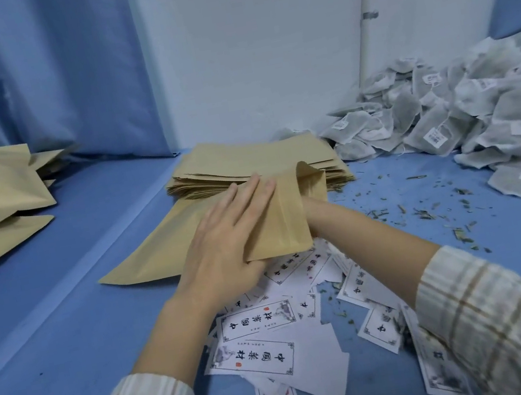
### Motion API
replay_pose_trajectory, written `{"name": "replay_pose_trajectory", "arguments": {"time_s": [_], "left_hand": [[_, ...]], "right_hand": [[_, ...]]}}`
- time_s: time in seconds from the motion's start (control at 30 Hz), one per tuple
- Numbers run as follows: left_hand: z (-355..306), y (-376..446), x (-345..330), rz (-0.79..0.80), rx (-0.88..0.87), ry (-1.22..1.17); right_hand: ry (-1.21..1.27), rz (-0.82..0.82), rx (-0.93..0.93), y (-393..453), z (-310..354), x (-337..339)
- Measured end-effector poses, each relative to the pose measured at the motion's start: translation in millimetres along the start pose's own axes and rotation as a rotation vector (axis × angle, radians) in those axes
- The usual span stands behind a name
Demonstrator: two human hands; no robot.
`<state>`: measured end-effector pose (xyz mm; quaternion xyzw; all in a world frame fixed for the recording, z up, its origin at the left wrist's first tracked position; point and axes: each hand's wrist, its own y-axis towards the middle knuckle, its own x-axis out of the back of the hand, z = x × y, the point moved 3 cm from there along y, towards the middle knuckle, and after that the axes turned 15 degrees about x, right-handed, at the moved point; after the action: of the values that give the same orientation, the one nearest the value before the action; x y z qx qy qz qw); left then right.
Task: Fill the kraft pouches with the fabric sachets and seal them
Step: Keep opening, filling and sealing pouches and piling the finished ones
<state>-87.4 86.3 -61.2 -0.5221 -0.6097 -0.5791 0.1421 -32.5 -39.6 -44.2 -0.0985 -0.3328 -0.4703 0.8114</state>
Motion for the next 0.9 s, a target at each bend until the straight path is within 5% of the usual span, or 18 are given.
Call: {"name": "replay_pose_trajectory", "arguments": {"time_s": [0.13,0.33,0.5,0.73,0.8,0.9], "left_hand": [[-1.5,0.0,17.0,-0.123,0.016,-0.089],[-15.9,29.4,52.6,-0.309,0.082,-0.159],[-24.4,59.9,91.7,-0.431,0.256,-0.408],[-53.7,89.5,141.1,-0.337,0.247,-0.883],[-62.6,98.8,147.6,-0.301,0.240,-0.989],[-74.7,114.4,149.3,-0.250,0.264,-1.170]], "right_hand": [[-0.007,0.085,0.060,-20.8,21.0,22.0],[-0.012,-0.095,0.245,-55.1,34.8,87.6],[-0.347,-0.312,0.509,-62.3,70.8,130.3],[-0.646,-0.605,0.801,-72.2,114.4,186.8],[-0.564,-0.699,0.792,-73.4,119.3,199.5],[-0.121,-0.674,0.711,-75.6,125.1,218.9]]}}
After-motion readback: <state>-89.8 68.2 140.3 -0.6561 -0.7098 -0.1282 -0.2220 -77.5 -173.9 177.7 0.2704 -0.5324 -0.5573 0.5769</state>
